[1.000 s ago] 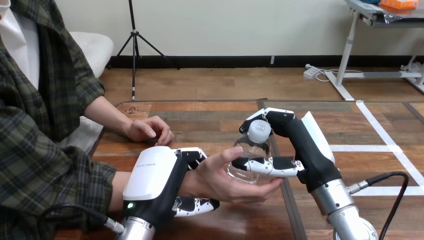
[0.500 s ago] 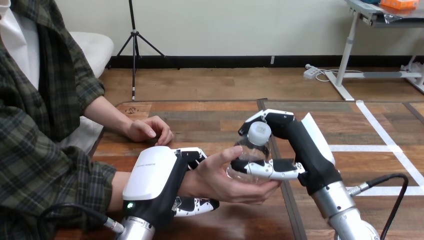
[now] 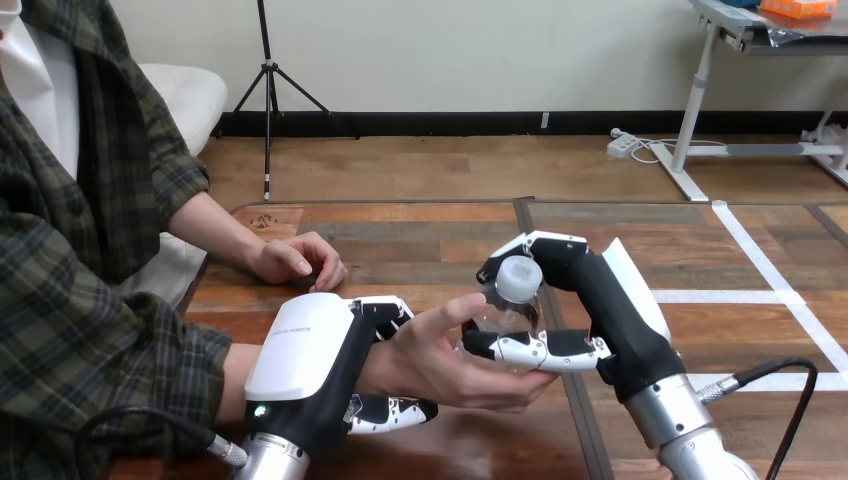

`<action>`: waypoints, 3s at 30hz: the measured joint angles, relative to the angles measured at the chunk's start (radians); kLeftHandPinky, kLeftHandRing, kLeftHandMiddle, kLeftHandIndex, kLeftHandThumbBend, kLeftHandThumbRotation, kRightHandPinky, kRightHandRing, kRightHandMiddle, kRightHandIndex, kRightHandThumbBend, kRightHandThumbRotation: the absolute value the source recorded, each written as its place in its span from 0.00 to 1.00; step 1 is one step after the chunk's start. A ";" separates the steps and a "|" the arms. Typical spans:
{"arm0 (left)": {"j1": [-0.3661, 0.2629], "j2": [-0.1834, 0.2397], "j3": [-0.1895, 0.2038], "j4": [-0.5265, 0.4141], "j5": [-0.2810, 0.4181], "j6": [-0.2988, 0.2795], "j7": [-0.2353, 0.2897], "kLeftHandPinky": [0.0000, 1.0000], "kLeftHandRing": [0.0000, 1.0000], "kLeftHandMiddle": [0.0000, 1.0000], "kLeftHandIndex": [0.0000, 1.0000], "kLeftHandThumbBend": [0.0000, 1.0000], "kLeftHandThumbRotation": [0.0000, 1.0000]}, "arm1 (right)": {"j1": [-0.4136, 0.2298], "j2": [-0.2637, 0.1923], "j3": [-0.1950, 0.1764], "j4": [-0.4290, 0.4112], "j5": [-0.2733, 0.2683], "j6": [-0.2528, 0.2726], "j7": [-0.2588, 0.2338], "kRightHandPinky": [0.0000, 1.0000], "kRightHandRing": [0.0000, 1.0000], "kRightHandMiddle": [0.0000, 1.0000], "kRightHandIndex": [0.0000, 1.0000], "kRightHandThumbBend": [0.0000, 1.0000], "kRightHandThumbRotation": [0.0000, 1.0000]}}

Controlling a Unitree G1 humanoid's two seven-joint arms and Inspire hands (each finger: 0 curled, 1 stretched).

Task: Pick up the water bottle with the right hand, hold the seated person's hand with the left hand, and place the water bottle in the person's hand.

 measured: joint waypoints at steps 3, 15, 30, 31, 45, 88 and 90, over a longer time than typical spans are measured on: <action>0.000 0.000 0.000 0.000 0.000 0.000 0.000 0.40 0.43 0.45 0.46 0.82 0.00 | 0.003 0.000 0.000 0.000 0.000 0.000 0.000 0.42 0.43 0.48 0.50 0.69 0.00; 0.000 0.000 0.000 0.000 0.001 0.000 0.000 0.40 0.43 0.46 0.46 0.82 0.00 | 0.003 0.000 0.000 -0.001 0.000 0.000 0.005 0.41 0.43 0.48 0.50 0.69 0.00; 0.000 0.000 0.000 0.000 0.001 0.000 0.000 0.40 0.42 0.46 0.46 0.81 0.00 | 0.006 0.000 -0.001 -0.012 0.005 0.000 0.015 0.41 0.43 0.48 0.50 0.70 0.00; 0.000 0.000 0.000 0.000 0.002 0.000 0.000 0.40 0.42 0.46 0.46 0.81 0.00 | 0.006 0.000 -0.001 -0.012 0.005 0.000 0.015 0.42 0.43 0.48 0.50 0.70 0.00; 0.000 -0.001 -0.001 0.000 0.003 0.000 0.000 0.40 0.42 0.45 0.46 0.82 0.00 | 0.009 0.001 0.000 -0.017 0.006 0.000 0.027 0.42 0.44 0.48 0.50 0.70 0.00; -0.001 -0.001 -0.001 -0.003 0.007 0.000 0.003 0.40 0.43 0.46 0.46 0.82 0.00 | 0.018 0.004 0.000 -0.056 0.013 0.006 0.055 0.43 0.44 0.48 0.50 0.70 0.00; -0.001 -0.001 -0.001 -0.003 0.007 0.000 0.004 0.40 0.43 0.46 0.46 0.82 0.00 | 0.018 0.004 0.000 -0.056 0.013 0.006 0.055 0.43 0.44 0.48 0.50 0.71 0.00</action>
